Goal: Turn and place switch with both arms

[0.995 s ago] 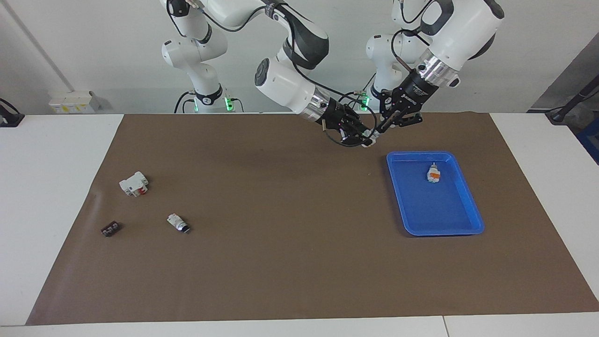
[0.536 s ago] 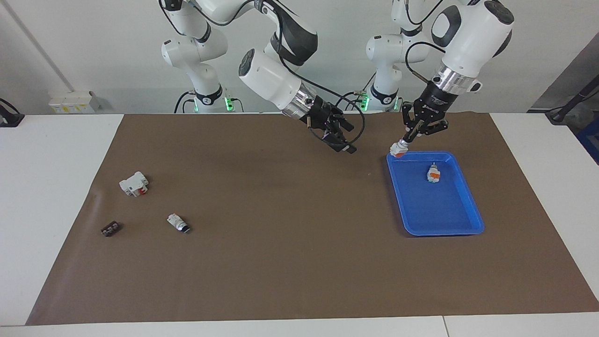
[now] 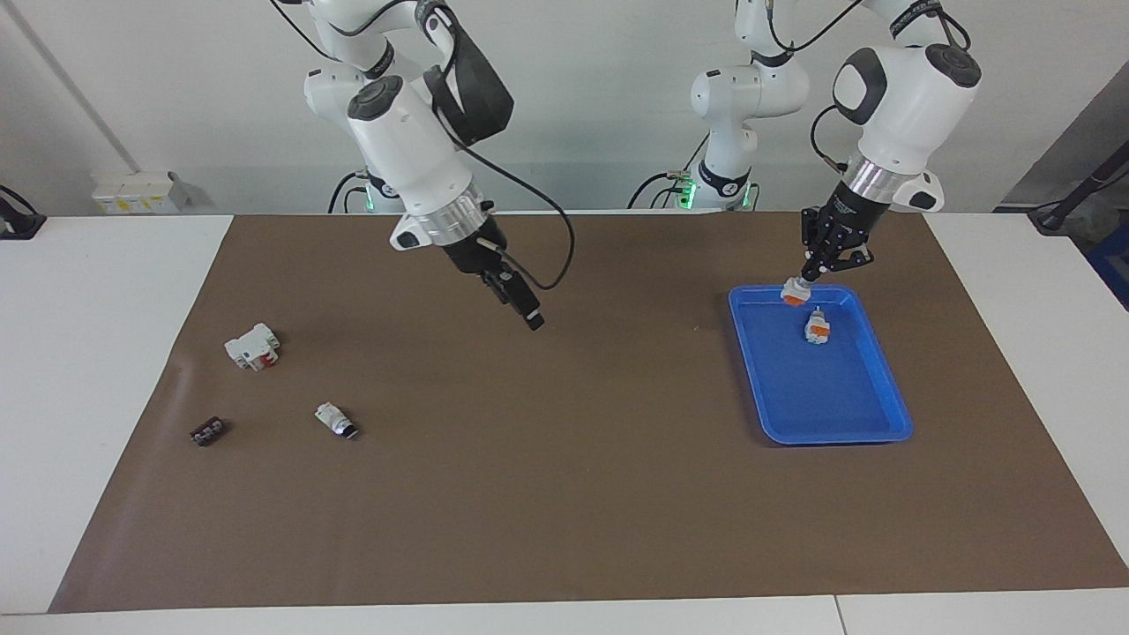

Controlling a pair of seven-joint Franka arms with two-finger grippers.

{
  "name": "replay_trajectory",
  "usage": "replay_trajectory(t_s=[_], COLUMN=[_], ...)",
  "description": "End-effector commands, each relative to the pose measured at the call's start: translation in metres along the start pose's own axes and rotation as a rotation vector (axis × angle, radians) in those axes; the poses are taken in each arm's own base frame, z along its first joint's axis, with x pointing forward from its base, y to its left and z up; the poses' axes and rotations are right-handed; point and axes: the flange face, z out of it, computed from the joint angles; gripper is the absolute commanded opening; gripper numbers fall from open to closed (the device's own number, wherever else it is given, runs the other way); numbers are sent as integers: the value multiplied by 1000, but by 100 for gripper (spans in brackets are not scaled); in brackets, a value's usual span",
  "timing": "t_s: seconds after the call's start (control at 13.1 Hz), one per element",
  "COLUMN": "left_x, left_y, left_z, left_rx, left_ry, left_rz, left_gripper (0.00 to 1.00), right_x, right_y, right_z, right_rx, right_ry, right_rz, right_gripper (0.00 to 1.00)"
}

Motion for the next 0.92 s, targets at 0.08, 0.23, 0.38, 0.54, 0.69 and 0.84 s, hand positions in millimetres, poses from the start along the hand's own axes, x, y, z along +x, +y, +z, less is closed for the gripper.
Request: replay_trajectory(t_s=[0.08,0.23,0.38,0.54,0.69,0.84], left_x=[24,19,21,22,21,4], left_y=[6,16,14,11,12,17], left_z=[53,86,105,109,109,98], left_rx=[22,30,48,34,43,68], left_ry=[82,86,84,85,83,74], left_rz=[334,424,521,552,624,764], left_gripper=[0,0,0,0,53,99], right_x=[53,77,95,121,139,147], right_y=[37,56,74,94,106,112], right_z=[-18,-50,-86,-118,-162,-203], right_rx=[-164,-285,-341,-379,-411,-424], right_ry=[112,170,146,119,76,48], right_rz=[-369,-517,-581,-601,-621,-635], right_gripper=[100,100,100,100,100,100])
